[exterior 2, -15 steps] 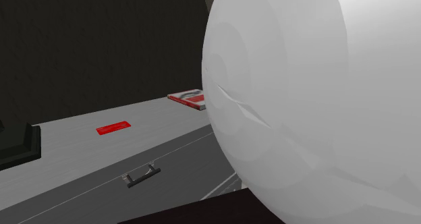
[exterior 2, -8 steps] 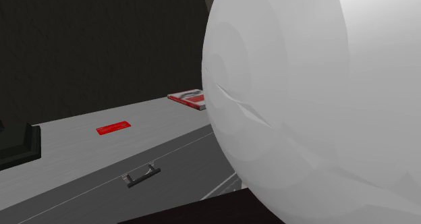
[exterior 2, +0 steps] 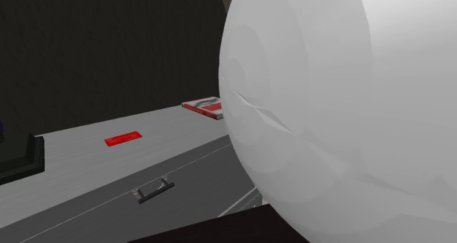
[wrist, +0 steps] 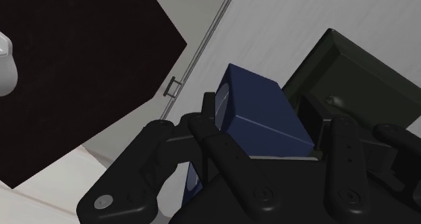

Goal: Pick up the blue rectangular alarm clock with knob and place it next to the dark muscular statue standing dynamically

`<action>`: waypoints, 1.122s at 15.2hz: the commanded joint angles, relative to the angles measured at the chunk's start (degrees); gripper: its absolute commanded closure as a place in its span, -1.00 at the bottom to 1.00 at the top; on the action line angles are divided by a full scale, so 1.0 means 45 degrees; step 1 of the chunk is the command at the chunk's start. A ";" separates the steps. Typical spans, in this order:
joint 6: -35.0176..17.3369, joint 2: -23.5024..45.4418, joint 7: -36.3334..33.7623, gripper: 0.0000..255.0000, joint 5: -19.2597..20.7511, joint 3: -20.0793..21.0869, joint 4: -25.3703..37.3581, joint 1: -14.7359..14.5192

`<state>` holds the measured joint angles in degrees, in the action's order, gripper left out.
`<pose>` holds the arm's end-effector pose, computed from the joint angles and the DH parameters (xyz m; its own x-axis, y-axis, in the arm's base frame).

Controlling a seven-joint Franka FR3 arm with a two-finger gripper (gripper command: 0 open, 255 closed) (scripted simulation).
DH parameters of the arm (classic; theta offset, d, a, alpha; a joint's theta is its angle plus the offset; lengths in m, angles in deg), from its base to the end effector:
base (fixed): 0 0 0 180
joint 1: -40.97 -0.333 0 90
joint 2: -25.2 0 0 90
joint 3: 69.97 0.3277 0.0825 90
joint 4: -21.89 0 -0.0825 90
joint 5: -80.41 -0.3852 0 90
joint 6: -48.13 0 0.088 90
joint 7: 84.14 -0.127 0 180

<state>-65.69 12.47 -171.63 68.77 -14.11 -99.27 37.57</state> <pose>0.2344 0.4598 0.4568 0.8330 -0.5533 -0.0024 -0.5533 -0.8330 -0.0055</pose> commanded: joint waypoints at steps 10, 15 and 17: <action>-0.2012 0.1073 -0.0599 1.00 0.0768 0.0698 -0.1269 0.0254; -0.2933 0.1837 -0.1136 1.00 0.1480 0.1029 -0.1734 0.0405; -0.3296 0.2199 -0.1415 1.00 0.1856 0.1140 -0.1900 0.0456</action>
<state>-79.44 21.23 -177.08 75.93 -9.39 -107.41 39.47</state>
